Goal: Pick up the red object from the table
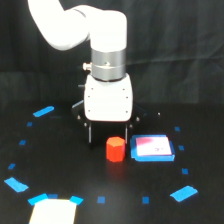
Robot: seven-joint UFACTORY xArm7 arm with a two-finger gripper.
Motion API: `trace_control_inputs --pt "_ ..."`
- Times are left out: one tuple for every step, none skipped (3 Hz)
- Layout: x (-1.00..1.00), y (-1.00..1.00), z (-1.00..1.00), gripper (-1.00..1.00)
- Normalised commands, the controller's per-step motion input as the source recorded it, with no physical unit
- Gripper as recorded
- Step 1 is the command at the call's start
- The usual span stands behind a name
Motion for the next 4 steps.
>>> trace_control_inputs --pt "-0.07 -0.66 -0.38 1.0" --pt "0.29 -0.41 -0.44 0.34" --pt "0.13 0.04 -0.08 -0.54" --pt "-0.12 0.57 1.0 -1.0"
